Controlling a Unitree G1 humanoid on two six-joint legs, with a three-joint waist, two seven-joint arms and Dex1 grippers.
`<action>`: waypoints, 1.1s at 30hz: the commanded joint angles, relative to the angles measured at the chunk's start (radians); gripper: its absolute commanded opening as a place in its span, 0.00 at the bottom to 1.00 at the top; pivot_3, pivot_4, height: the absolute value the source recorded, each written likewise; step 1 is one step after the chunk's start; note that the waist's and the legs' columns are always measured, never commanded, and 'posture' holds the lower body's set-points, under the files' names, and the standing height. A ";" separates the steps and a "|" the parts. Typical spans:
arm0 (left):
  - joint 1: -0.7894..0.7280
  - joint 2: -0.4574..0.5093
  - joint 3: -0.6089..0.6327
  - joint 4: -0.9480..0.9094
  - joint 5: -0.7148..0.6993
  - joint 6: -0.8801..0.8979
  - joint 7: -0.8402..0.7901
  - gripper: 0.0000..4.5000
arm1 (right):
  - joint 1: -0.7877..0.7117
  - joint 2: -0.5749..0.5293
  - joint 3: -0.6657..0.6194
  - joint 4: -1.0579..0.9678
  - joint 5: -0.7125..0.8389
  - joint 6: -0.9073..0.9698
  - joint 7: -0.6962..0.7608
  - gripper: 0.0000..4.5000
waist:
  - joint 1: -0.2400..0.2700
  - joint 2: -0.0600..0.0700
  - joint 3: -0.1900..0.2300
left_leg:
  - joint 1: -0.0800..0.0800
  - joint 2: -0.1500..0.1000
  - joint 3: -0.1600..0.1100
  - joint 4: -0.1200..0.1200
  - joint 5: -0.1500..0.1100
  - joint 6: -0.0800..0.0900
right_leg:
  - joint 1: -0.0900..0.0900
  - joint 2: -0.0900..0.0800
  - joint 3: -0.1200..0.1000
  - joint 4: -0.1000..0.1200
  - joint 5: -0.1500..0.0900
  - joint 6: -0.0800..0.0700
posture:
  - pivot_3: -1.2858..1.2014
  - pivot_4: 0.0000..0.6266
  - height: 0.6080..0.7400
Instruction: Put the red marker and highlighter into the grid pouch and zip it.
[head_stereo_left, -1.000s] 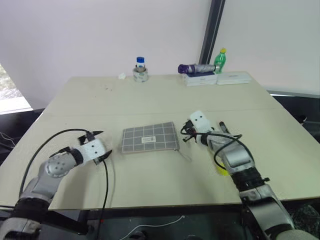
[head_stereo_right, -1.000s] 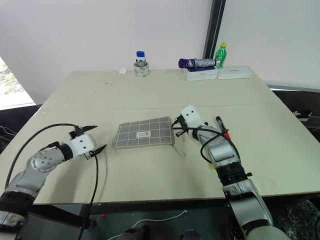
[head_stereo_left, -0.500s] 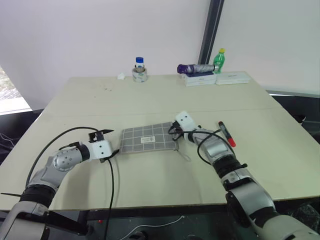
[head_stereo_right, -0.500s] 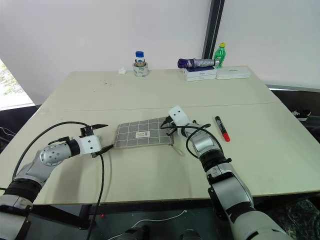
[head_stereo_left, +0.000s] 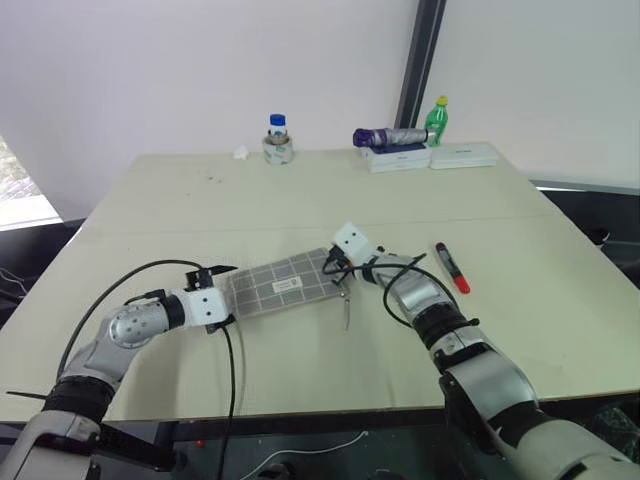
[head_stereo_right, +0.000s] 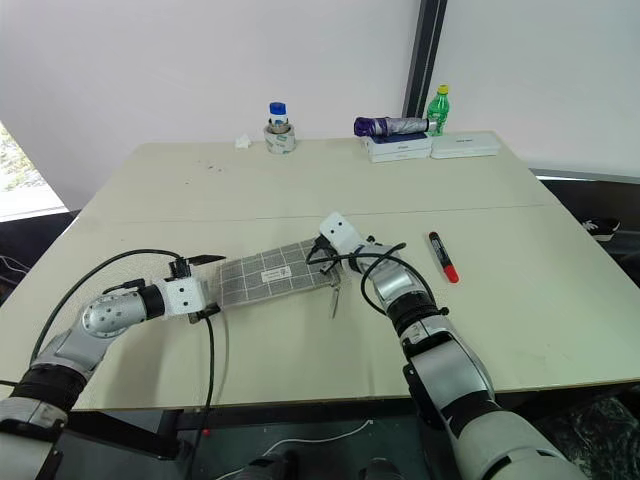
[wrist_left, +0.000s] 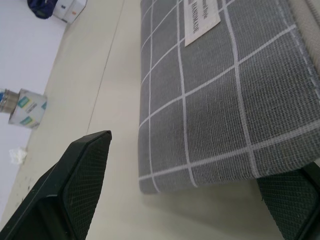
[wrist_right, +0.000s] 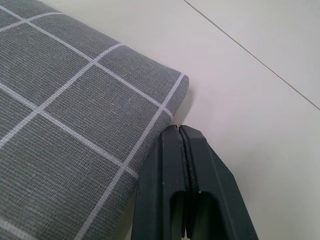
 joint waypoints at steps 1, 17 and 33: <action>0.041 -0.026 -0.021 -0.063 -0.050 0.026 -0.059 1.00 | -0.036 0.018 -0.008 0.002 -0.007 -0.012 -0.005 0.00 | -0.002 0.000 0.000 | 0.000 0.000 0.000 0.000 0.000 0.000 | 0.000 0.000 0.000 0.000 0.000 0.000 | 0.52 0.24 1.00; 0.105 -0.073 -0.013 -0.179 -0.060 0.072 -0.057 1.00 | -0.027 0.048 -0.001 -0.021 -0.008 0.034 -0.002 0.00 | -0.019 0.000 0.000 | 0.001 0.000 -0.001 0.000 0.000 0.000 | 0.000 0.001 0.001 0.002 0.000 0.000 | 0.52 0.24 1.00; 0.140 -0.067 -0.003 -0.200 -0.081 0.052 -0.088 0.01 | -0.019 0.039 -0.011 -0.048 -0.018 0.042 0.001 0.00 | -0.020 0.000 0.000 | 0.002 0.001 -0.001 0.000 0.000 0.000 | 0.000 0.001 0.003 0.003 0.000 0.000 | 0.52 0.24 1.00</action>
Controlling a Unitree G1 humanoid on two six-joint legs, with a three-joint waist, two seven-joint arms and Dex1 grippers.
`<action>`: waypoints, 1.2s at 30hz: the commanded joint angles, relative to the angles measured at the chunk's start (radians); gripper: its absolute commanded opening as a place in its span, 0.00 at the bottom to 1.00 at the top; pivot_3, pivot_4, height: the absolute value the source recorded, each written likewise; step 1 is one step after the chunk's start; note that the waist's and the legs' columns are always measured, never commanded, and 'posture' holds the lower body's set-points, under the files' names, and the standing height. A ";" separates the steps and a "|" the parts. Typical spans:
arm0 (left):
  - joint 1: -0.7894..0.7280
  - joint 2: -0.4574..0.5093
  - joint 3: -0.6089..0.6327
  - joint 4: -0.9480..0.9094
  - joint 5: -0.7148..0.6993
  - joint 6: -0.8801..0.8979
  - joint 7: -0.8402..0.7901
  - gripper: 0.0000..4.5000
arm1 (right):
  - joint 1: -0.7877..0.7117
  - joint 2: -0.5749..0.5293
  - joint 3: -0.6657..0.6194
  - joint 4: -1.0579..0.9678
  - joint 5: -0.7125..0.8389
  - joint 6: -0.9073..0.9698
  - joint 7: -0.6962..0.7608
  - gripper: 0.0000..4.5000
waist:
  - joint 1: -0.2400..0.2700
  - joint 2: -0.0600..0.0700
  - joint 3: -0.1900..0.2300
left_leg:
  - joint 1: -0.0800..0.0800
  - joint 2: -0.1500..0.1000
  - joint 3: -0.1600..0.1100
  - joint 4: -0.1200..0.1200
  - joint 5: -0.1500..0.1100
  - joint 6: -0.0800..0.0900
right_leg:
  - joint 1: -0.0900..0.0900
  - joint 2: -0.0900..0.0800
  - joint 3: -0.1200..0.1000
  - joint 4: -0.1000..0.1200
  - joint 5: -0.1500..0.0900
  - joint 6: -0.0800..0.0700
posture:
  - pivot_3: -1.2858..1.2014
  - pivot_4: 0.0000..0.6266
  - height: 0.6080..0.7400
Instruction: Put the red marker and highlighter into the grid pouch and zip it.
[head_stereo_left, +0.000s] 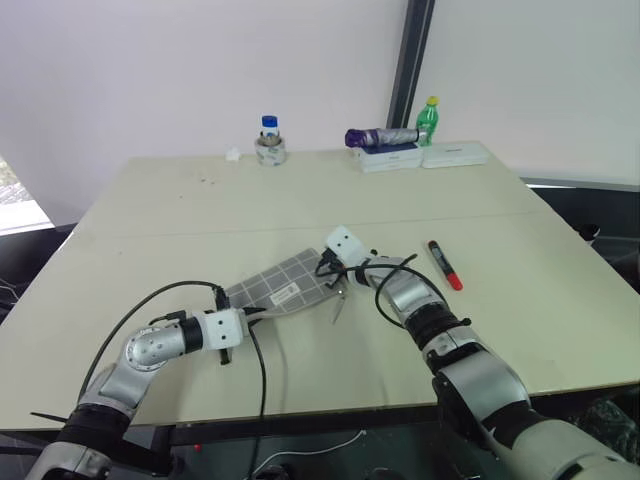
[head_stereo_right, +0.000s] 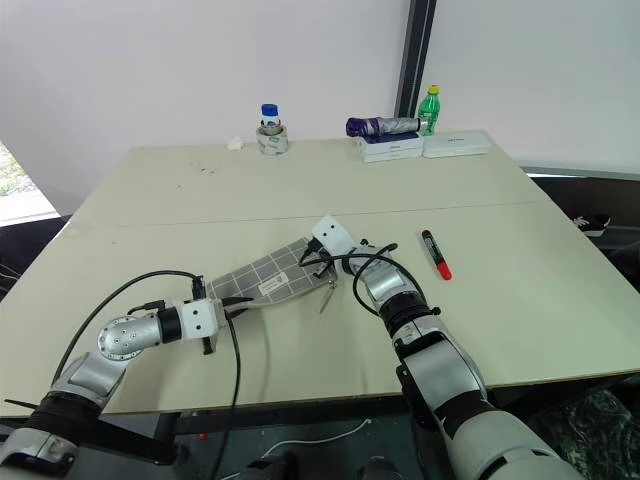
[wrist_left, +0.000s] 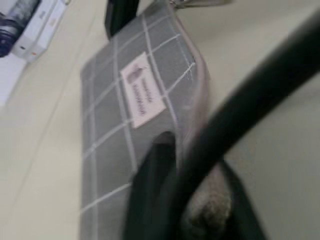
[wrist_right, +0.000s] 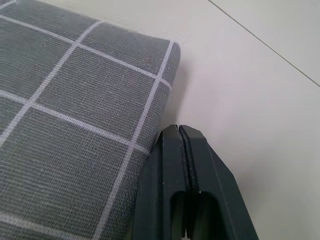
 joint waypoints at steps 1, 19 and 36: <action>0.003 0.005 0.000 -0.011 0.001 -0.010 0.001 0.01 | -0.013 0.001 -0.016 -0.051 0.003 -0.007 -0.006 0.00 | 0.000 0.000 0.000 | 0.000 0.000 0.000 0.000 0.000 0.000 | 0.000 0.000 0.000 0.000 0.000 0.000 | 0.52 0.24 1.00; 0.045 -0.161 0.170 -0.443 -0.286 0.530 0.150 0.00 | 0.202 -0.260 -0.185 -0.823 0.182 0.329 0.132 0.54 | 0.000 0.000 0.000 | -0.002 0.001 0.000 0.001 0.000 0.000 | -0.001 0.000 0.000 0.001 0.000 0.000 | 0.52 0.24 1.00; 0.068 -0.210 0.148 -0.519 -0.291 0.587 0.171 0.00 | 0.230 -0.209 -0.193 -0.884 0.297 0.449 0.093 0.64 | 0.004 0.000 0.000 | -0.002 0.001 0.000 0.002 0.000 0.000 | 0.000 0.000 0.000 0.000 0.000 0.000 | 0.52 0.24 1.00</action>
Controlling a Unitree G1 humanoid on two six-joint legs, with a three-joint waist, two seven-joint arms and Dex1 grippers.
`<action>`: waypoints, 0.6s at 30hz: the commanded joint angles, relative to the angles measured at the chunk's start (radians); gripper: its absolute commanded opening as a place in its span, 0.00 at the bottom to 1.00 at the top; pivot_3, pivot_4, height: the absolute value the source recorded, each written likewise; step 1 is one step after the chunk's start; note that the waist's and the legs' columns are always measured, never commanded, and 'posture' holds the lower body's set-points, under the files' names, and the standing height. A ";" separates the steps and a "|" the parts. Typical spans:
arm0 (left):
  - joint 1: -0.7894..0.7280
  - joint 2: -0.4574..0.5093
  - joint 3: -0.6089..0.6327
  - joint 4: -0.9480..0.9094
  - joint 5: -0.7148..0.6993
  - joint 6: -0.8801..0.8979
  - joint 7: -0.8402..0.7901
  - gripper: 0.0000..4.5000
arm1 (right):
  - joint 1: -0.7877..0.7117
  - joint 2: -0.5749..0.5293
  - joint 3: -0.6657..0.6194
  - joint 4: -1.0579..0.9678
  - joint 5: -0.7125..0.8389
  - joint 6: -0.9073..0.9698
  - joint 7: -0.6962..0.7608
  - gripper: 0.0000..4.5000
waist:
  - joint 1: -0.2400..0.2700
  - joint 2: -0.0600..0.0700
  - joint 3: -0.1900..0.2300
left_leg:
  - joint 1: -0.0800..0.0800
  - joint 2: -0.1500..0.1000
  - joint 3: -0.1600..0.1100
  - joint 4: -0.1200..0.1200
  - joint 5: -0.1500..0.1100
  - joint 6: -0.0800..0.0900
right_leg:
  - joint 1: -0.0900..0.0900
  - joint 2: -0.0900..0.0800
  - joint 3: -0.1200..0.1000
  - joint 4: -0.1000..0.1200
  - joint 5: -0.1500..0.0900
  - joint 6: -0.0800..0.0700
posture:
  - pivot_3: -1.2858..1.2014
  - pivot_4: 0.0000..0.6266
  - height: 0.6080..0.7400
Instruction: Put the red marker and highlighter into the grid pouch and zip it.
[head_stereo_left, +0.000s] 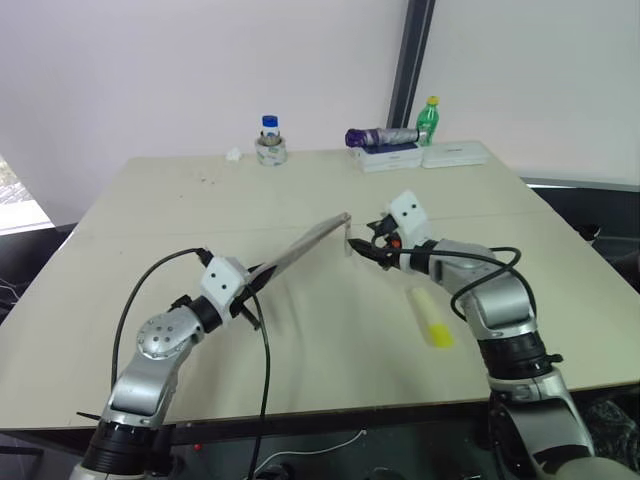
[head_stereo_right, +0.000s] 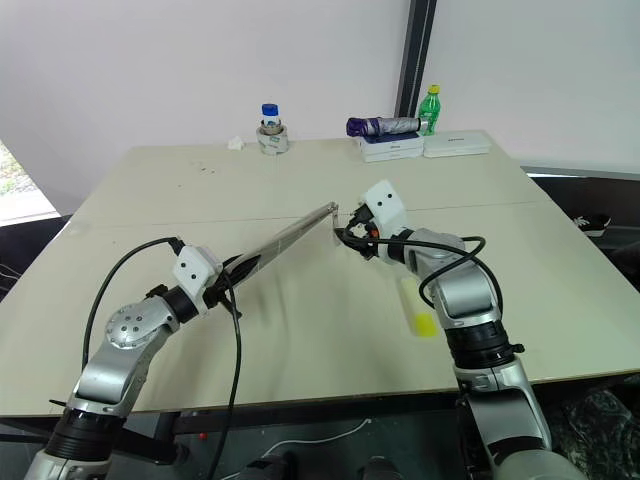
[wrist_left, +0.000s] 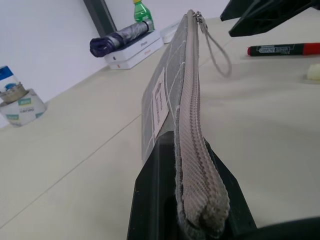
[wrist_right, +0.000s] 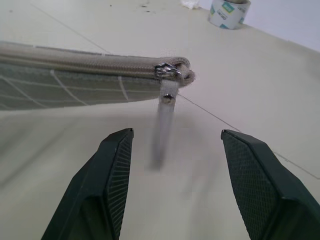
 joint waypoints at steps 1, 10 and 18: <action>0.002 -0.001 0.010 -0.053 -0.013 -0.009 -0.002 0.00 | -0.038 0.015 -0.015 0.008 0.015 -0.015 -0.023 0.64 | 0.000 0.000 0.000 | 0.000 0.000 0.000 0.000 0.000 0.000 | 0.000 0.000 0.000 0.000 0.000 0.000 | 0.52 0.24 1.00; 0.013 -0.003 0.001 -0.070 -0.015 -0.001 -0.008 0.00 | -0.054 0.035 -0.013 0.050 0.037 -0.026 -0.030 0.35 | 0.001 0.000 0.000 | 0.000 0.000 0.000 0.000 0.000 0.000 | 0.000 0.000 0.000 0.000 0.000 0.000 | 0.52 0.24 1.00; 0.008 -0.023 -0.008 -0.054 -0.007 0.035 0.020 0.00 | -0.027 0.030 0.052 -0.034 0.035 0.008 -0.016 0.01 | 0.000 0.000 0.000 | 0.000 0.000 0.000 0.000 0.000 0.000 | 0.000 0.000 0.000 0.000 0.000 0.000 | 0.52 0.24 1.00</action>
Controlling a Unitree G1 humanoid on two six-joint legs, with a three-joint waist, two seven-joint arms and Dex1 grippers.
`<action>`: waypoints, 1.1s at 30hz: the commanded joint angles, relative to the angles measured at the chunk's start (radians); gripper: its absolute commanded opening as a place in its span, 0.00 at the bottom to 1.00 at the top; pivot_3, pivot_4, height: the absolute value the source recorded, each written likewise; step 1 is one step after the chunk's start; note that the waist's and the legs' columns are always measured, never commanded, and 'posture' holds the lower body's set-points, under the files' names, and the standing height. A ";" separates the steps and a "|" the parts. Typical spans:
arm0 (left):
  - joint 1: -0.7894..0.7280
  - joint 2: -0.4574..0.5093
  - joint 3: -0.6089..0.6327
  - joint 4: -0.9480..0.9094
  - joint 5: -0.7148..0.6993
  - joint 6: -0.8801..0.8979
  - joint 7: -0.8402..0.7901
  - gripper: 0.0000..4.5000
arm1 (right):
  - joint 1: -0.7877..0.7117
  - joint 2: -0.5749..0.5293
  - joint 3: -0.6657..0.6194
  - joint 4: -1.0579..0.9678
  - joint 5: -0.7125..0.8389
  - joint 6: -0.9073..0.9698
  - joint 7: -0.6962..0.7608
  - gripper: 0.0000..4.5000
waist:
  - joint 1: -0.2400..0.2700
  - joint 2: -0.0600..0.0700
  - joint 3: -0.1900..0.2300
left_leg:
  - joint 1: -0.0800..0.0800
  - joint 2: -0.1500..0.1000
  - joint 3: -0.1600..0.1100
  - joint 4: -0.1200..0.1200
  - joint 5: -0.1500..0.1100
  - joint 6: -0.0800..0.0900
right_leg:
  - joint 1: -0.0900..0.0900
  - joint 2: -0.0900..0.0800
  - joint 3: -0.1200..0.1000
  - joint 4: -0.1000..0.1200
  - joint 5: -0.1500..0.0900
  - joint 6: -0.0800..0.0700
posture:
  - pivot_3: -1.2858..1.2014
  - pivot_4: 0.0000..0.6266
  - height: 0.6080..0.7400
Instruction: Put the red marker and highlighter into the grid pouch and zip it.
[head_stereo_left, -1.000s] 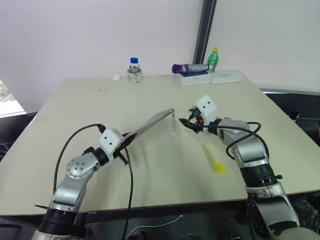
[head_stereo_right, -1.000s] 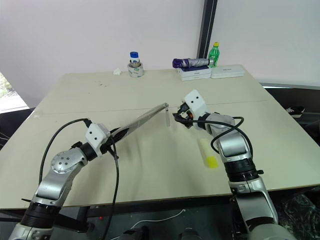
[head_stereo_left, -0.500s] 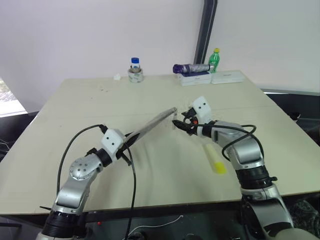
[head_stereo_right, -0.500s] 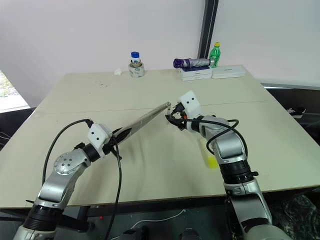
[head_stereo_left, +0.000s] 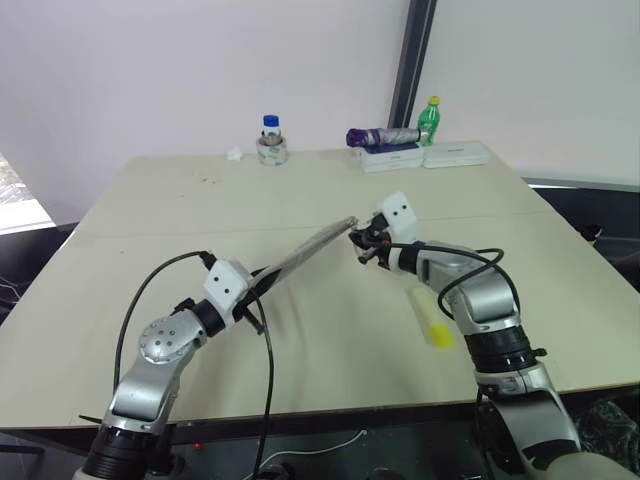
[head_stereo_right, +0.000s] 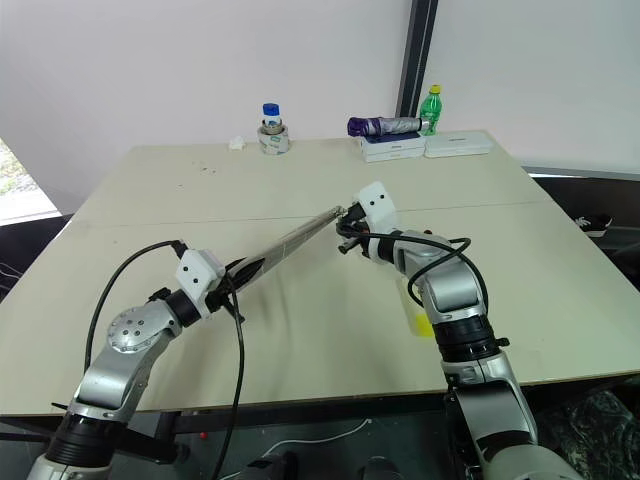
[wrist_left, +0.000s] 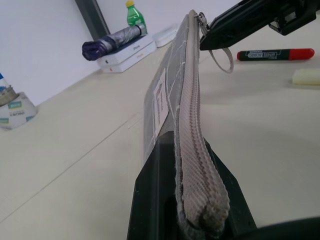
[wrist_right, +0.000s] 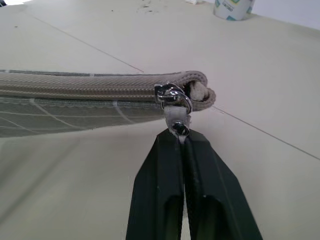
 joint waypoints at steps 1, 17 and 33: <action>-0.013 -0.021 -0.004 -0.025 0.005 0.022 0.028 0.00 | 0.007 -0.005 0.068 -0.118 -0.006 0.009 0.021 0.01 | 0.000 0.000 0.000 | 0.000 0.000 0.000 0.000 0.000 0.000 | 0.000 0.000 0.000 0.000 0.000 0.000 | 0.52 0.24 1.00; -0.038 -0.128 -0.079 -0.013 0.100 0.072 0.132 0.00 | 0.038 0.065 0.335 -0.395 0.036 0.113 0.110 0.01 | 0.004 0.000 0.000 | 0.000 0.000 -0.001 0.000 0.000 0.000 | 0.000 0.000 0.000 0.000 0.000 0.000 | 0.52 0.24 1.00; -0.065 -0.097 -0.063 0.043 0.158 0.013 0.144 0.00 | 0.122 -0.184 0.093 -0.470 0.019 0.203 0.066 0.78 | 0.028 0.000 0.000 | 0.000 -0.001 0.000 0.001 0.000 0.000 | 0.001 0.000 0.000 -0.002 0.000 0.000 | 0.52 0.24 1.00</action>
